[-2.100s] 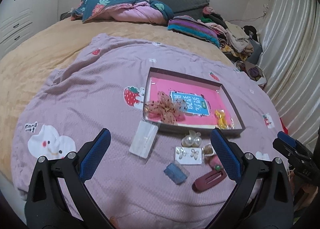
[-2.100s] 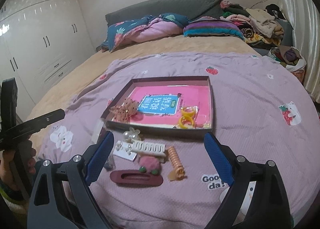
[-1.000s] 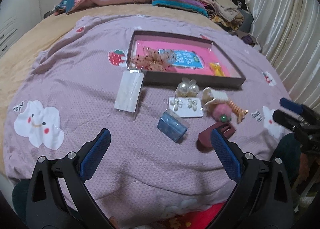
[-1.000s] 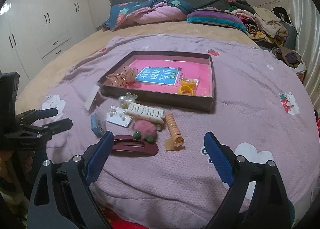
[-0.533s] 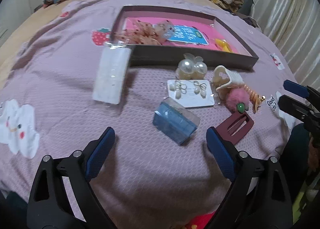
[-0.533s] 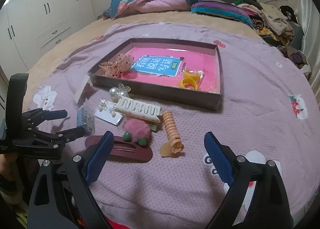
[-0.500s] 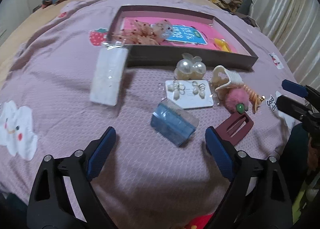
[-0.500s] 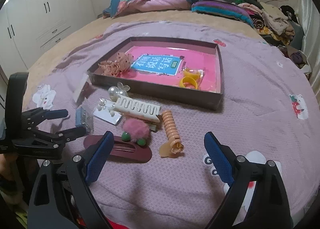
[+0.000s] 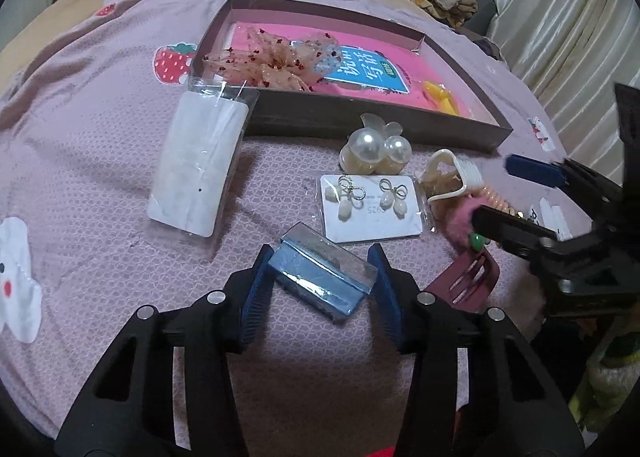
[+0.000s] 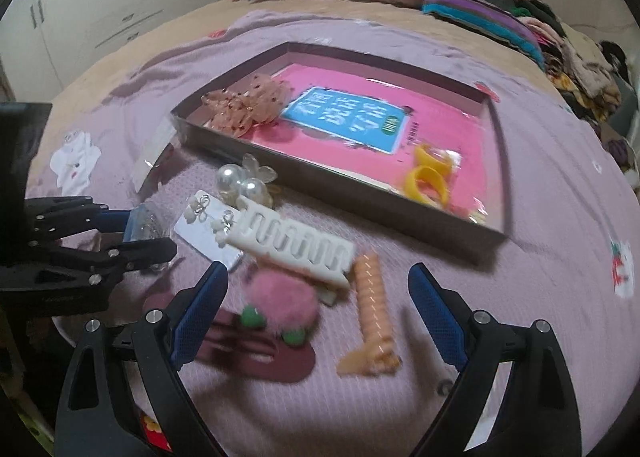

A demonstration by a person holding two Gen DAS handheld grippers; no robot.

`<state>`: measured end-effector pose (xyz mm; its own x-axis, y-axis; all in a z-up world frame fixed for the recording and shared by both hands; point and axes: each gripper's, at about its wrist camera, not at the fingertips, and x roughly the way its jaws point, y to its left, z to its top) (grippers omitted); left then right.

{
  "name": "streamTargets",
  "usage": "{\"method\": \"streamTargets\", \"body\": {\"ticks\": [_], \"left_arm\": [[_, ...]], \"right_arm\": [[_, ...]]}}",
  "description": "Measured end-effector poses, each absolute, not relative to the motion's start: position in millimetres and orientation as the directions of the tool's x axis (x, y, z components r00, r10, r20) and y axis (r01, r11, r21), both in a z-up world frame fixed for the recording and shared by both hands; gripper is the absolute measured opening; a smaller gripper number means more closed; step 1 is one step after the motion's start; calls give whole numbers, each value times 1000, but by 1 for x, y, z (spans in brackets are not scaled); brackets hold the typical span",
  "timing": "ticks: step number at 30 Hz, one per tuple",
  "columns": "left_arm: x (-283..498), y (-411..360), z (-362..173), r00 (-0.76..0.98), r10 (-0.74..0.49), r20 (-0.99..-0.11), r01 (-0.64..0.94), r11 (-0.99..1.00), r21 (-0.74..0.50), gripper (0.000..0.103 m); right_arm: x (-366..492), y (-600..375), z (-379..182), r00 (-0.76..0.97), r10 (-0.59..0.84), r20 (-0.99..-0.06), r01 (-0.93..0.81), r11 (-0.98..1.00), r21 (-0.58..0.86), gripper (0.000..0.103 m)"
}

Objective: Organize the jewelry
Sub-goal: 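Grasp the blue plastic box with the left tool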

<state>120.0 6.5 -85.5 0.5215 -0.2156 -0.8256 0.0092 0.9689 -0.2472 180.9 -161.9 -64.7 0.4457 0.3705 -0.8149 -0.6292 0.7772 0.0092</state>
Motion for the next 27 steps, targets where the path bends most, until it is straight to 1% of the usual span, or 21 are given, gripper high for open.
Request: {"method": "streamTargets", "body": {"ticks": [3, 5, 6, 7, 9, 17, 20, 27], "left_arm": [[116, 8, -82, 520, -218, -826, 9, 968, -250, 40], [113, 11, -80, 522, -219, -824, 3, 967, -255, 40], [114, 12, -79, 522, -220, -824, -1, 966, -258, 40], [112, 14, -79, 522, -220, -824, -6, 965, -261, 40], [110, 17, -77, 522, -215, -825, -17, 965, -263, 40], [104, 24, -63, 547, -189, -816, -44, 966, -254, 39], [104, 21, -53, 562, -184, -806, -38, 968, -248, 39], [114, 16, -34, 592, -181, -786, -13, 972, -234, 40]], "right_arm": [[188, -146, -70, 426, 369, -826, -666, 746, -10, 89], [192, -139, -74, 417, 361, -834, -679, 734, -22, 86], [193, -136, -76, 411, 358, -838, -687, 727, -26, 80], [196, -132, -78, 402, 358, -843, -695, 718, -26, 77], [199, -129, -81, 390, 367, -844, -703, 711, -16, 75], [204, -141, -76, 386, 421, -821, -678, 733, 57, 74], [204, -155, -69, 384, 453, -805, -650, 751, 112, 74], [202, -191, -39, 464, 487, -740, -592, 792, 150, 74]]}}
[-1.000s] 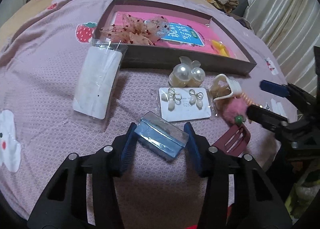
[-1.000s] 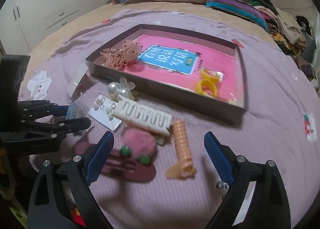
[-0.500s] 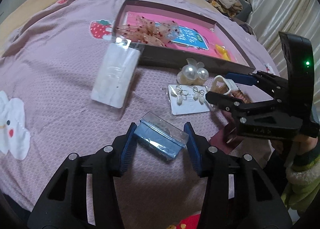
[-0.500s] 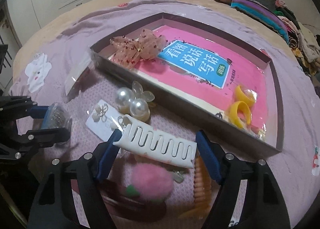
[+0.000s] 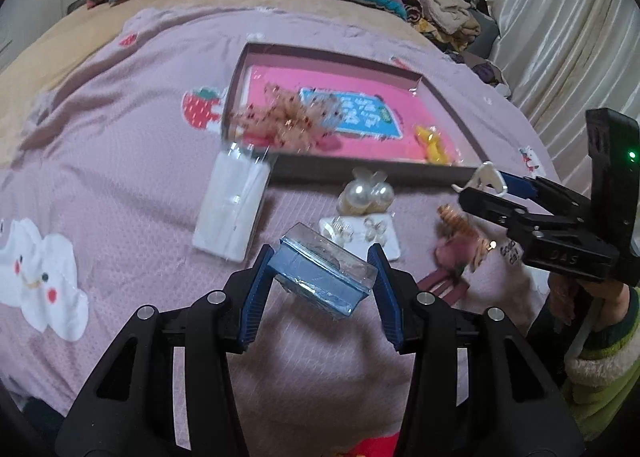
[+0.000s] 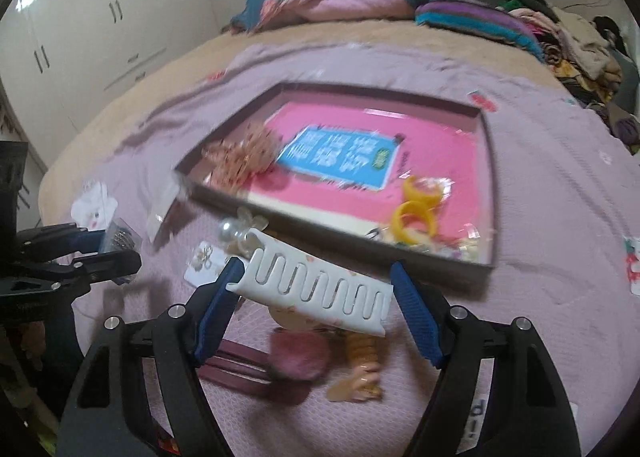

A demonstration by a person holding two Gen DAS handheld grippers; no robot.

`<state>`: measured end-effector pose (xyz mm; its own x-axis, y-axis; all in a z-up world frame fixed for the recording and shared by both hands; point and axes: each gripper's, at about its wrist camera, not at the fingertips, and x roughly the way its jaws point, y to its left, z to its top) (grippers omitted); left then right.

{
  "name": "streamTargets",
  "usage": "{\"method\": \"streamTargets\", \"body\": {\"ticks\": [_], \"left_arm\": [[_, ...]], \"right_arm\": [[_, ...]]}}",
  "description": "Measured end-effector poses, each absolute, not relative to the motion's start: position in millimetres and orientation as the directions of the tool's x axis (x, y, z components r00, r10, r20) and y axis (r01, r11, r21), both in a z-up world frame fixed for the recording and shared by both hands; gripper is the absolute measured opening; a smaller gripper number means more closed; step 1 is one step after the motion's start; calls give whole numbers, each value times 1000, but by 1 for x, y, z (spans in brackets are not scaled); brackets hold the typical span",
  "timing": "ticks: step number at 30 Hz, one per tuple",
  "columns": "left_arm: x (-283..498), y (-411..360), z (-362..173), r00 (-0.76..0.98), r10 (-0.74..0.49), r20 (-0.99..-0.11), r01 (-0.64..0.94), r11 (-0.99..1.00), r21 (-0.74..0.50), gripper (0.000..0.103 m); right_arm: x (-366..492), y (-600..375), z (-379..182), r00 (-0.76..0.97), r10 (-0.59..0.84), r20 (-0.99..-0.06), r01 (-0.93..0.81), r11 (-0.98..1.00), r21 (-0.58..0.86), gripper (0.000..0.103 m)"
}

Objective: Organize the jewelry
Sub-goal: 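Grasp the blue plastic box with the left tool, then place the blue box in the tray with the left tool while the right tool carries the white claw clip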

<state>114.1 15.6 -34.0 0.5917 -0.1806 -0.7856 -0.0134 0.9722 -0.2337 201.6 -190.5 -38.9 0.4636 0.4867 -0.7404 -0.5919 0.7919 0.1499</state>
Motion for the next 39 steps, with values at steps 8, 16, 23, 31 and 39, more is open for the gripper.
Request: {"method": "streamTargets", "body": {"ticks": [8, 16, 23, 31, 39], "left_arm": [[134, 3, -15, 619, -191, -762, 21, 974, -227, 40], [157, -6, 3, 644, -202, -738, 45, 973, -227, 39], [173, -17, 12, 657, -214, -722, 81, 973, -215, 40], [195, -27, 15, 646, -223, -730, 99, 973, -211, 40], [217, -35, 18, 638, -241, -731, 123, 969, -213, 40]], "right_arm": [[204, -230, -15, 537, 486, -690, -520, 834, 182, 74], [212, -259, 5, 580, 485, -654, -464, 857, 223, 74], [214, -271, 23, 617, 483, -621, -455, 863, 220, 74], [223, -280, 43, 650, 478, -591, -439, 871, 221, 74], [241, -273, 54, 655, 471, -591, -438, 874, 212, 74]]}}
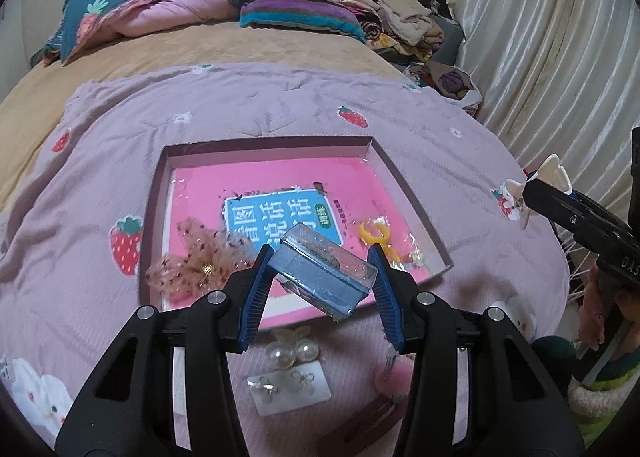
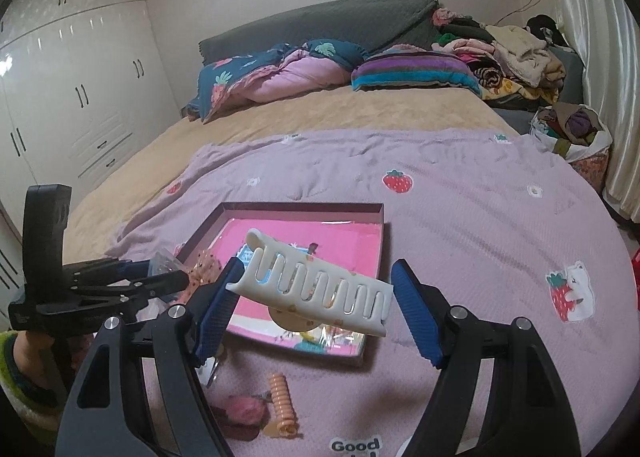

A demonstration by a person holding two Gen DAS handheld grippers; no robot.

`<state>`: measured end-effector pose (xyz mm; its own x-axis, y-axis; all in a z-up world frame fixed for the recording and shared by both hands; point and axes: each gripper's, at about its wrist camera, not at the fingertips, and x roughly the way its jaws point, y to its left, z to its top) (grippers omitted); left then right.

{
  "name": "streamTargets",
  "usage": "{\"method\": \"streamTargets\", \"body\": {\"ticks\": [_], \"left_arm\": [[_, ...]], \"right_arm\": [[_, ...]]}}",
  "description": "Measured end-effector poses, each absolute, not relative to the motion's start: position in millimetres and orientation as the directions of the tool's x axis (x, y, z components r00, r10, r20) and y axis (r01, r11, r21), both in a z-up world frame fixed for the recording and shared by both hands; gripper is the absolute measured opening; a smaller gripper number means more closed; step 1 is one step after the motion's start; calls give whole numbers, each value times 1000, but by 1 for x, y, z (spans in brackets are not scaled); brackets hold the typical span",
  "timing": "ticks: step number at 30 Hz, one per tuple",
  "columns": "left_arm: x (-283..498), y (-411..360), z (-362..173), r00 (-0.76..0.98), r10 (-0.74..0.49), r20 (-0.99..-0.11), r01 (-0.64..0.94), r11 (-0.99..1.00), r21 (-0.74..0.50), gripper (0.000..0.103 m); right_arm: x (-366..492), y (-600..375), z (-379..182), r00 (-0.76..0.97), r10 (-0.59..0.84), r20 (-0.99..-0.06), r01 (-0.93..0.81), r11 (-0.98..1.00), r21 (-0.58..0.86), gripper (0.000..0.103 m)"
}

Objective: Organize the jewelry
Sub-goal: 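Place the blue box in the tray with the left tool while the right tool carries the white claw clip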

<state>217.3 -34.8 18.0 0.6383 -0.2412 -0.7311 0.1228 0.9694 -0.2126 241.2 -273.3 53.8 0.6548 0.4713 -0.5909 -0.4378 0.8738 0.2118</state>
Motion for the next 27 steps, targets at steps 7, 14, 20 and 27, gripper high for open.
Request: {"method": "streamTargets", "body": {"ticks": [7, 14, 20, 27], "left_arm": [[236, -35, 14, 628, -232, -743, 113, 972, -208, 40], [251, -36, -1, 602, -239, -762, 109, 970, -218, 40], [266, -39, -22, 567, -237, -789, 95, 970, -223, 40], [273, -34, -41, 531, -212, -821, 65, 976, -209, 40]], "right_arm": [[261, -265, 58, 646, 472, -599, -442, 872, 211, 74], [277, -256, 55, 633, 471, -614, -455, 868, 197, 74], [291, -248, 45, 614, 483, -624, -462, 861, 212, 74], [314, -228, 25, 566, 501, -654, -487, 844, 225, 74]]}}
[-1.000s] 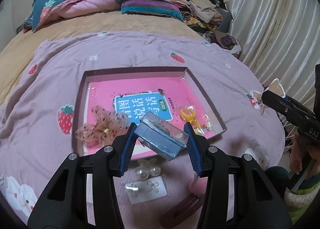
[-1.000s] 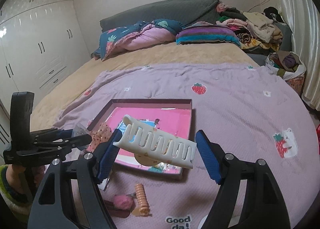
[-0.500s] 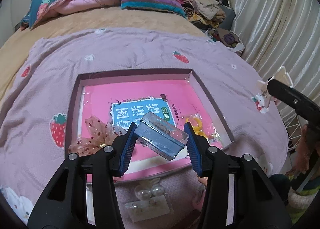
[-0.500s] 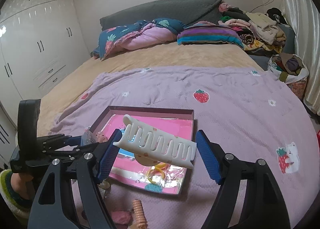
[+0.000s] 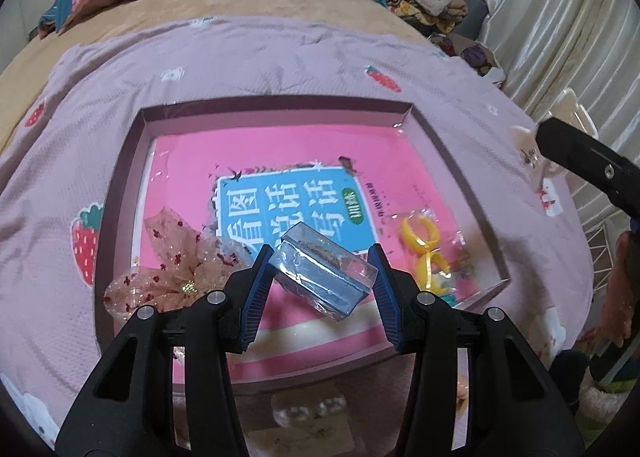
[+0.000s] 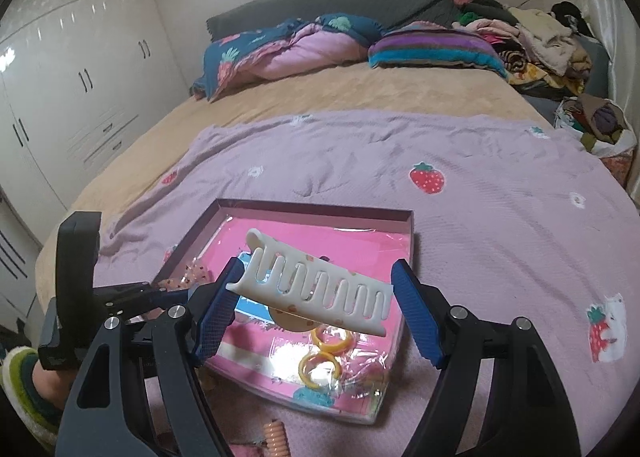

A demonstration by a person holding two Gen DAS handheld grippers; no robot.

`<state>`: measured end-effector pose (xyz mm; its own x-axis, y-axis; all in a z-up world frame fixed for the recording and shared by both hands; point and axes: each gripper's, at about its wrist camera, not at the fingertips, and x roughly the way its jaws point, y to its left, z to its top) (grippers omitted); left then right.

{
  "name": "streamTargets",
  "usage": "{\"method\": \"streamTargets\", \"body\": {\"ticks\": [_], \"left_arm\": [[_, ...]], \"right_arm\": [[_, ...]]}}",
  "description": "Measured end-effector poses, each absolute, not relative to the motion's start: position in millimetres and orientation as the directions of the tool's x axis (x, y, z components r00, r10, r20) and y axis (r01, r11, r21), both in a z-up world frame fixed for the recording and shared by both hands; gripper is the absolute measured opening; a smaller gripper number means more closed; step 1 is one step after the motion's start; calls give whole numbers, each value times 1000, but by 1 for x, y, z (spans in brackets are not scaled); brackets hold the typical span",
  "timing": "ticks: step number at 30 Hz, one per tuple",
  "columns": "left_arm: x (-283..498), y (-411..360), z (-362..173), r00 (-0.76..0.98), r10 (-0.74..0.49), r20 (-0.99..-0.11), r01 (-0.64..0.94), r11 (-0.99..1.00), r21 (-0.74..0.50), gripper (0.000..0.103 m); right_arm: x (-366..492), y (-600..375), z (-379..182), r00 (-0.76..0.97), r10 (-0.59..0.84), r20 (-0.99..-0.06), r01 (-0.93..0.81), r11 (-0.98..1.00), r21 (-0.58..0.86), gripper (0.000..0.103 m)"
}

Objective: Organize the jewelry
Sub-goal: 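Place the blue box in the tray with the left tool while the right tool carries the white claw clip, then open the right tool to drop the white claw clip into the tray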

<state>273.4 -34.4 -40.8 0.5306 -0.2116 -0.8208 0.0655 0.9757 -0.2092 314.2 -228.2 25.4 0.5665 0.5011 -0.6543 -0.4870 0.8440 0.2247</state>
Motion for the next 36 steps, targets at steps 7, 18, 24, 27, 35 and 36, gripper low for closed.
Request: {"method": "streamTargets", "body": {"ticks": [7, 18, 24, 27, 35, 36], "left_arm": [[274, -29, -50, 519, -191, -833, 41, 979, -200, 40], [264, -24, -38, 546, -188, -816, 11, 976, -217, 51], [254, -14, -25, 576, -165, -801, -28, 975, -221, 62], [250, -9, -21, 583, -156, -797, -50, 973, -227, 64], [243, -2, -11, 605, -114, -788, -91, 973, -211, 77], [242, -1, -10, 607, -108, -788, -99, 973, -210, 79]], "right_arm": [[336, -218, -1, 552, 467, -691, -484, 854, 190, 74], [347, -213, -42, 494, 439, -751, -481, 857, 185, 75], [345, -209, -57, 474, 415, -776, -483, 860, 164, 75], [343, -210, -61, 473, 410, -780, -481, 862, 162, 75], [334, -208, -59, 461, 425, -779, -488, 855, 178, 87], [333, -210, -56, 465, 433, -772, -487, 853, 186, 89]]}}
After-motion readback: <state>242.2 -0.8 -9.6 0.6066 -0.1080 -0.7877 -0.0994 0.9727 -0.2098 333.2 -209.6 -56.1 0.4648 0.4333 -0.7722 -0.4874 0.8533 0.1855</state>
